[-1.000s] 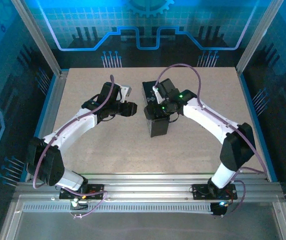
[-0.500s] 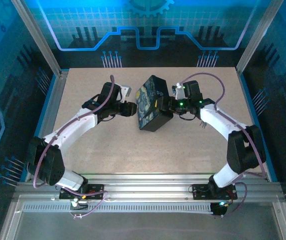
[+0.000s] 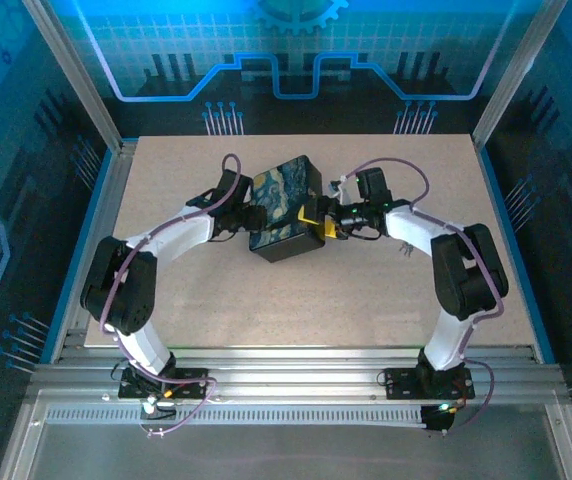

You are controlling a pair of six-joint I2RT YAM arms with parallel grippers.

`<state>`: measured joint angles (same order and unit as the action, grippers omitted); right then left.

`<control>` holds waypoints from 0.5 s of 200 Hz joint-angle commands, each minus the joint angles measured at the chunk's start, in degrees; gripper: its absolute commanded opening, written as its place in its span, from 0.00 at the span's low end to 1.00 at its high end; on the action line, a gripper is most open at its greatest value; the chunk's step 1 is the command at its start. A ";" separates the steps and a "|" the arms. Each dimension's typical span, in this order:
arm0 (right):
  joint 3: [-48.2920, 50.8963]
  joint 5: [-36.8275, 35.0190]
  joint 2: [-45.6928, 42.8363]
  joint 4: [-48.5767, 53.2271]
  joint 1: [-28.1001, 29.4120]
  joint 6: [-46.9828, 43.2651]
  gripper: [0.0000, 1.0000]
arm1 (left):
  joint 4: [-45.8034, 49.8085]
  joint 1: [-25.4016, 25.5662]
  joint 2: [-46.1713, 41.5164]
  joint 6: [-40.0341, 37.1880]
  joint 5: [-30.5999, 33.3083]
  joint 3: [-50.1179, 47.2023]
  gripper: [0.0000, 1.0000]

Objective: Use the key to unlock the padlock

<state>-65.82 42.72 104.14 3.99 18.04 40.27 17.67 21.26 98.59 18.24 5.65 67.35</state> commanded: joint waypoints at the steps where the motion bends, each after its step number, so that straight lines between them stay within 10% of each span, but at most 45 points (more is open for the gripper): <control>1: -4.02 -0.70 3.39 4.34 1.06 -5.11 0.96 | -1.21 -0.99 2.37 1.78 2.79 0.21 0.57; 100: -11.97 2.64 9.31 12.60 -1.49 -9.43 1.00 | 0.39 -4.21 7.40 -4.47 -0.68 6.84 0.56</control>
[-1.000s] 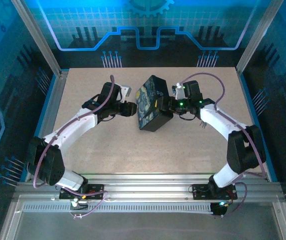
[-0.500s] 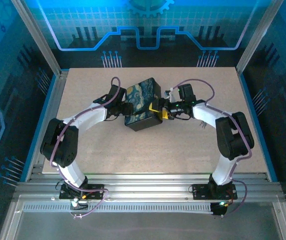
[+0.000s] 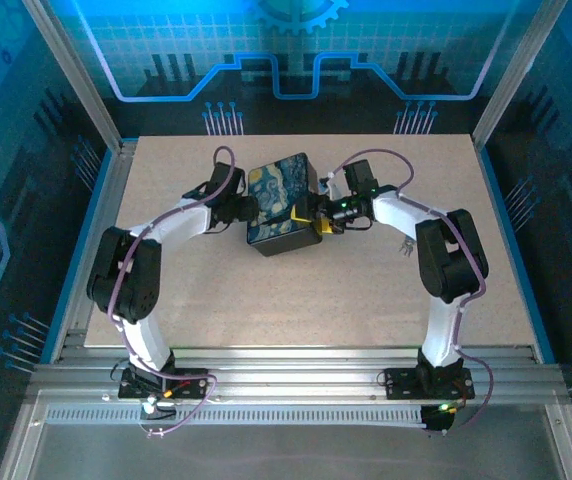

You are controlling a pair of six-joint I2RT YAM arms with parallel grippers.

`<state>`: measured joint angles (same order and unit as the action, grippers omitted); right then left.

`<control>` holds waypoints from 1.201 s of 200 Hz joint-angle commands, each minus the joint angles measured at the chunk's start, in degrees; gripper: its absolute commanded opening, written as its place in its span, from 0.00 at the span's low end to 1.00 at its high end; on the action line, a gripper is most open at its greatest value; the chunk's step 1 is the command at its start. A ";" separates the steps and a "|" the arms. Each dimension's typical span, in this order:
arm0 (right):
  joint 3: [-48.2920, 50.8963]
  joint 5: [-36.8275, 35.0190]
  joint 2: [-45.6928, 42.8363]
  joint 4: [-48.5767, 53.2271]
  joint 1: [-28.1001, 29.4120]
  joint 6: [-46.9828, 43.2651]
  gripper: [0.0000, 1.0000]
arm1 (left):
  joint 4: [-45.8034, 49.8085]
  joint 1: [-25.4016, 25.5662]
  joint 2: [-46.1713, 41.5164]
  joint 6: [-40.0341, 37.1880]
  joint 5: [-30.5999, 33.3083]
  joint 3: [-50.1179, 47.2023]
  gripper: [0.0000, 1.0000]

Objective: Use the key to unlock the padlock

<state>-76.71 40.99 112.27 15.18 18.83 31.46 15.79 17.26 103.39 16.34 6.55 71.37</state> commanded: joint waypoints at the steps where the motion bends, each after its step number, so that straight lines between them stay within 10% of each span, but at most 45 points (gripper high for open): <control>1: -1.08 4.67 1.19 1.24 -2.38 -0.57 1.00 | 2.20 -0.21 2.64 -2.56 -1.60 2.85 0.56; 57: 1.37 10.83 1.42 -5.92 -6.96 4.78 1.00 | 2.15 -0.21 6.30 -2.89 -3.16 5.72 0.56; 119: -4.06 4.88 0.51 9.34 -7.66 -4.31 1.00 | 1.35 -0.20 7.26 -2.44 -3.30 5.72 0.55; 161: -6.96 -4.78 -0.89 18.09 -5.86 -11.42 1.00 | 1.63 -0.22 7.39 -2.46 -4.01 6.47 0.55; 240: -10.71 1.04 3.17 11.57 1.25 -6.75 1.00 | 5.24 -1.18 2.93 -2.94 -1.44 8.58 0.57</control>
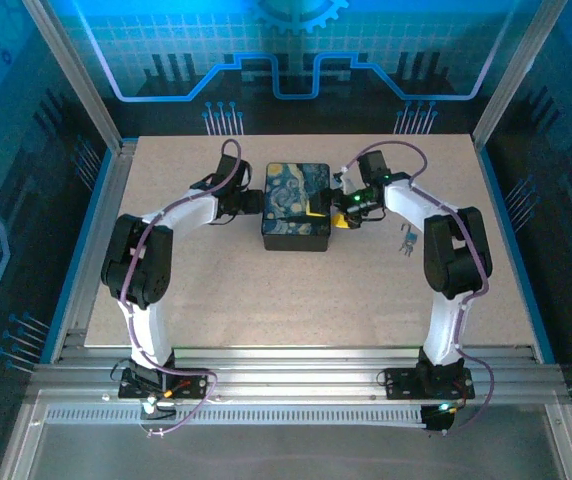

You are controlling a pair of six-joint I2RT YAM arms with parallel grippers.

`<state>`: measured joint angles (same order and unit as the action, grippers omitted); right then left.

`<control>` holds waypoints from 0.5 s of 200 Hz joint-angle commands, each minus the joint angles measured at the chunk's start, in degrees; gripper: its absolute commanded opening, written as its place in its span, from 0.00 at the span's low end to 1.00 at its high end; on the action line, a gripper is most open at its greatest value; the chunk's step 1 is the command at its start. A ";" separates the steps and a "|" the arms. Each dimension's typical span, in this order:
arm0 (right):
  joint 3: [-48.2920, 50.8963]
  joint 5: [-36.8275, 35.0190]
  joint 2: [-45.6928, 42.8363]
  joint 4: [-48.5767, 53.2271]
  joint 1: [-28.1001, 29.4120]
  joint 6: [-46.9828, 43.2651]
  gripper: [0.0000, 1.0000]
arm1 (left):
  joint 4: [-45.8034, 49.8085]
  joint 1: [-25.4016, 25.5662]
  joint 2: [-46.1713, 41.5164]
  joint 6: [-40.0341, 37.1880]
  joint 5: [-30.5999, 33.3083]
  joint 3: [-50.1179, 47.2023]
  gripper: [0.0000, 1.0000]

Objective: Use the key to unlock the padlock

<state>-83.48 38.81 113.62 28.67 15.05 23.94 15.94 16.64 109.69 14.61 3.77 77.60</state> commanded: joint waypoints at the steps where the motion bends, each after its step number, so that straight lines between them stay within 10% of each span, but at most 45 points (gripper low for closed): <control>1: -4.04 3.21 1.88 -2.02 5.23 0.89 1.00 | 5.25 -0.65 -3.53 -1.14 1.55 2.45 0.57; 61: -9.07 5.16 6.35 -12.61 17.13 12.15 1.00 | 12.24 -4.34 -10.12 2.70 13.39 5.30 0.65; 100: -8.42 2.33 1.27 -3.41 14.19 5.27 1.00 | 9.24 -6.37 -12.87 3.64 12.77 0.22 0.68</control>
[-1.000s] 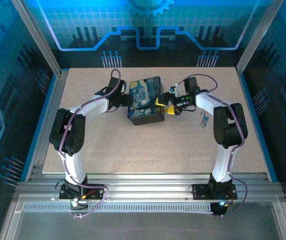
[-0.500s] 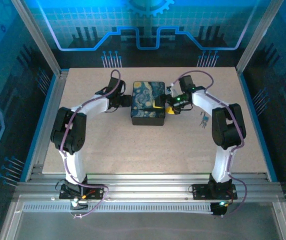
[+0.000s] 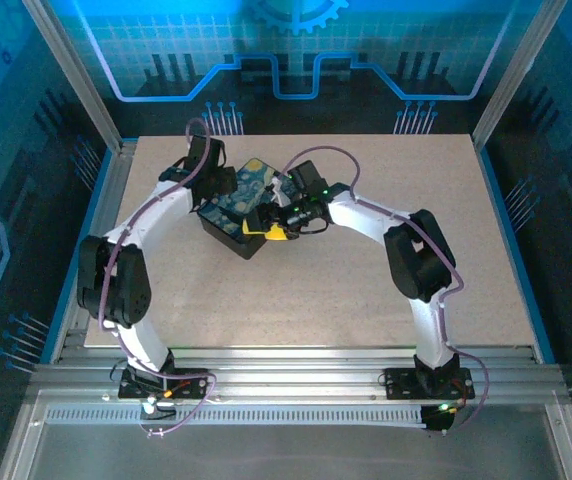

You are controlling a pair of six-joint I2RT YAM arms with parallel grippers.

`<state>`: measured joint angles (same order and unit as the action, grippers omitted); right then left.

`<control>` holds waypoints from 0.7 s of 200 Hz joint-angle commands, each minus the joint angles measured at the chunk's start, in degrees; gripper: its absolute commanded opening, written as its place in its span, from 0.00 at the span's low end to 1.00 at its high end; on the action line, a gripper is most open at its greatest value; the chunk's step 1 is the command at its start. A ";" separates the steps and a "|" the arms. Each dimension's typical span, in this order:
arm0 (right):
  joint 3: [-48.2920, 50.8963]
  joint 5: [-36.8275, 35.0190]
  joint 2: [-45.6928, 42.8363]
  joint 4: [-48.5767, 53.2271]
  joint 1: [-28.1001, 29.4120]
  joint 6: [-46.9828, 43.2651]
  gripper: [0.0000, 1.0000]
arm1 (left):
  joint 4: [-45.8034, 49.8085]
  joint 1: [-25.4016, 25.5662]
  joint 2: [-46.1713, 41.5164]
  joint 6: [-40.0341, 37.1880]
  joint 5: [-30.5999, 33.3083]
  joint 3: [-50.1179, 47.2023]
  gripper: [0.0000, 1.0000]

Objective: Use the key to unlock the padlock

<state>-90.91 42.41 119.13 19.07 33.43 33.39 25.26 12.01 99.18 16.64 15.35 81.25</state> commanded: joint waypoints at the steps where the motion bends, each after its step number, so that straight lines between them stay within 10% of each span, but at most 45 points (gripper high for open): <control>1: -0.83 -1.32 -4.38 6.65 -4.35 -4.45 1.00 | -0.40 -1.82 -2.56 1.62 1.18 -3.84 0.68; 18: 2.93 -3.69 -9.96 12.14 -7.85 -12.18 1.00 | -6.68 -3.89 -5.21 1.99 -0.22 -9.97 0.99; 73: 30.84 -25.73 -33.94 -2.11 -24.12 -23.83 1.00 | -36.93 -7.15 -16.02 -11.08 5.83 -37.18 0.99; 140: 56.49 -47.60 -42.95 -33.88 -27.70 -29.41 1.00 | -52.70 -12.45 -14.08 -12.41 -0.55 -48.09 0.99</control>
<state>-40.88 4.49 76.18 2.70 6.96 6.26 -21.15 1.02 83.46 7.03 17.69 34.39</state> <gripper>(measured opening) 0.998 0.990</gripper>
